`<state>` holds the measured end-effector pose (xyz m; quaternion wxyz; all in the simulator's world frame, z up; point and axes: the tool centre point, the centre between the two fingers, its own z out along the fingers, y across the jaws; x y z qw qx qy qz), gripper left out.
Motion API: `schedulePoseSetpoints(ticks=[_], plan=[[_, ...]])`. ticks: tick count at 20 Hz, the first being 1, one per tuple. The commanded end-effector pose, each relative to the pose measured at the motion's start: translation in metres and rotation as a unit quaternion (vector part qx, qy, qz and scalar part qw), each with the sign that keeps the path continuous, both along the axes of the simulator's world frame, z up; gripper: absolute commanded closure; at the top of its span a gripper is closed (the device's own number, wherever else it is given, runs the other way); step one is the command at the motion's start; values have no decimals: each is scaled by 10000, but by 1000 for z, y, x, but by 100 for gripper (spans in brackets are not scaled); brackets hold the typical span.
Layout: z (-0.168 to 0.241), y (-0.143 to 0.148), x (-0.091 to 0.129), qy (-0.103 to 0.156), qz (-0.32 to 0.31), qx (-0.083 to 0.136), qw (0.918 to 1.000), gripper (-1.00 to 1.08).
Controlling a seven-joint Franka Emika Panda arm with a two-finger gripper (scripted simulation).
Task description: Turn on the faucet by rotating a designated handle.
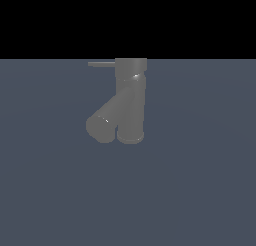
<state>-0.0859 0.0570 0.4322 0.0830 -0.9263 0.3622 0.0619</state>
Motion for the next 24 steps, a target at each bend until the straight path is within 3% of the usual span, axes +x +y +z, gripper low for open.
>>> schedulePoseSetpoints(ticks=[1, 6, 12, 18, 24], plan=[[-8, 2, 14, 81, -348, -9, 9994, 108], [-27, 7, 39, 231, -1031, -68, 9944, 108], [-51, 12, 69, 379, -1844, -187, 9819, 108], [-76, 18, 97, 474, -2639, -351, 9627, 108], [-102, 24, 123, 504, -3405, -542, 9373, 108]])
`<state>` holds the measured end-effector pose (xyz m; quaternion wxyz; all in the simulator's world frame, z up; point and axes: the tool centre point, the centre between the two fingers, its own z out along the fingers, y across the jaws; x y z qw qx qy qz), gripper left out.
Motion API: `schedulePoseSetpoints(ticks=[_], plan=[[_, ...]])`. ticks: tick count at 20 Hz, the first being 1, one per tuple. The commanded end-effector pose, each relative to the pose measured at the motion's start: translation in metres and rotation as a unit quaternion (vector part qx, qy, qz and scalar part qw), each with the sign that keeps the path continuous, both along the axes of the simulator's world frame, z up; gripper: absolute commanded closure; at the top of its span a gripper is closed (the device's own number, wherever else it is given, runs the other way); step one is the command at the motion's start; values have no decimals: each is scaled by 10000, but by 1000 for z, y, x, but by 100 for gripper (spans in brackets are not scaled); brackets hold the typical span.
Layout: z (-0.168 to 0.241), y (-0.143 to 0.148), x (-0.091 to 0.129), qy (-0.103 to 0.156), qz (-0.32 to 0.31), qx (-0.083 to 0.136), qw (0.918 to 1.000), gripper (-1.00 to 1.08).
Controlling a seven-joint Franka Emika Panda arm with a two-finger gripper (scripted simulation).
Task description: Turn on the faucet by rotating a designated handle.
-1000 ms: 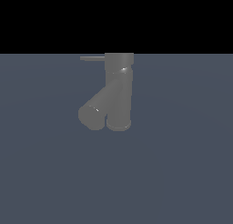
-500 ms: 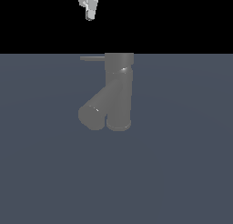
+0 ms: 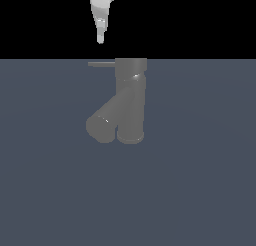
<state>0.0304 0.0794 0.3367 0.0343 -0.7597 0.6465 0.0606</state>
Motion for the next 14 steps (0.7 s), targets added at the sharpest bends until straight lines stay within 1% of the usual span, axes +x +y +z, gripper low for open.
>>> schedulePoseSetpoints(ticks=[1, 8, 14], plan=[[-11, 3, 11, 15, -337, -100, 9994, 108], [-40, 11, 37, -1, -1185, -391, 9922, 108], [-56, 16, 52, -54, -1668, -572, 9843, 108]])
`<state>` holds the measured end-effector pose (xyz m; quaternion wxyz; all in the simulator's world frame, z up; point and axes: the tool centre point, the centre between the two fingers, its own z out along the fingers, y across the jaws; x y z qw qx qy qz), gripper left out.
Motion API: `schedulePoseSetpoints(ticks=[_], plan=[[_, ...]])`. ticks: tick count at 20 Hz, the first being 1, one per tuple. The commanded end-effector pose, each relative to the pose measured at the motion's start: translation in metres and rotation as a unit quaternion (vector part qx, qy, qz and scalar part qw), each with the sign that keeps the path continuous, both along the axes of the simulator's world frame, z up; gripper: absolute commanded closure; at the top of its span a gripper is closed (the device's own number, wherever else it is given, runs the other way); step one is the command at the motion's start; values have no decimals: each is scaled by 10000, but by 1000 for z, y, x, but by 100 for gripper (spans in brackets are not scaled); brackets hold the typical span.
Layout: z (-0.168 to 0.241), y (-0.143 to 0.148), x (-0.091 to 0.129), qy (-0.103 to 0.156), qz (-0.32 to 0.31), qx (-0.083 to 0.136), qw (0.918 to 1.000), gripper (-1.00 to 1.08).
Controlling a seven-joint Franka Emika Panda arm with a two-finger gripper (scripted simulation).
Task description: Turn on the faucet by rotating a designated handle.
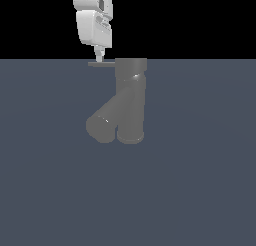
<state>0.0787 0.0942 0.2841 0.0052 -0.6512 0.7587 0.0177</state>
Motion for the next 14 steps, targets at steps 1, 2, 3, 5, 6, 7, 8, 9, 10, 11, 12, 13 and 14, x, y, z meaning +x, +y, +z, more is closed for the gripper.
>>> schedulePoseSetpoints(ticks=[1, 2, 3, 5, 6, 7, 8, 9, 10, 11, 12, 13, 14], plan=[[-5, 2, 5, -27, -177, -69, 9998, 108], [-7, 2, 7, -35, -229, -91, 9997, 108], [-9, 3, 8, -42, -274, -109, 9996, 108], [-11, 4, 10, -55, -347, -140, 9993, 108], [-12, 4, 11, -59, -374, -151, 9992, 108], [-13, 5, 12, -63, -395, -160, 9991, 108], [-13, 5, 12, -66, -410, -166, 9990, 108], [-14, 5, 13, -68, -419, -170, 9990, 108], [-14, 5, 13, -68, -422, -171, 9989, 108], [-14, 5, 13, -68, -422, -171, 9989, 108], [-14, 5, 13, -68, -422, -171, 9989, 108], [-14, 5, 13, -68, -422, -171, 9989, 108], [-14, 5, 12, -66, -416, -170, 9990, 108]])
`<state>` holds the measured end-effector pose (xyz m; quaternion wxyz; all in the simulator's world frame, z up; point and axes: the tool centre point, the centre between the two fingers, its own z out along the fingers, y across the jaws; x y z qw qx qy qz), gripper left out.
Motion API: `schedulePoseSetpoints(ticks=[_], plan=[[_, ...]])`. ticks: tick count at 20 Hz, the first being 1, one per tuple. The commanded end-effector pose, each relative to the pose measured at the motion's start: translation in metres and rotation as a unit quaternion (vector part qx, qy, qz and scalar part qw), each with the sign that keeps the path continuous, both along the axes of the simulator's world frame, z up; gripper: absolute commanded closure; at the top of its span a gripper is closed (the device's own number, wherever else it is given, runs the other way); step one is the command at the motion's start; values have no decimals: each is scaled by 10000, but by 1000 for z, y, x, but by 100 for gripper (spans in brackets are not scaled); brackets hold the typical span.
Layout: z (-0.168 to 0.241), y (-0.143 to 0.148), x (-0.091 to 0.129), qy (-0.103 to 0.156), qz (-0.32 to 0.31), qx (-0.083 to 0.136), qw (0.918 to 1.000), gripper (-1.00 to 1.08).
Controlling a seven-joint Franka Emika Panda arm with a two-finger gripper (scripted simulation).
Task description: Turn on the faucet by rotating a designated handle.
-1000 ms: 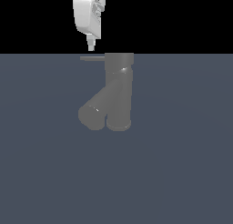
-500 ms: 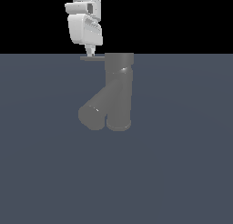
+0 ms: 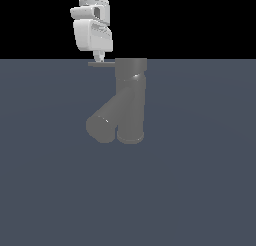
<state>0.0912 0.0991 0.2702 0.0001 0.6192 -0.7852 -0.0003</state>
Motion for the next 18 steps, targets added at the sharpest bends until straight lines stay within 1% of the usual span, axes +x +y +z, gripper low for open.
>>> schedulePoseSetpoints(ticks=[1, 18], plan=[[0, 0, -2, 0, 0, -1, 10000, 108], [0, 8, -43, 0, 0, -1, 10000, 108]])
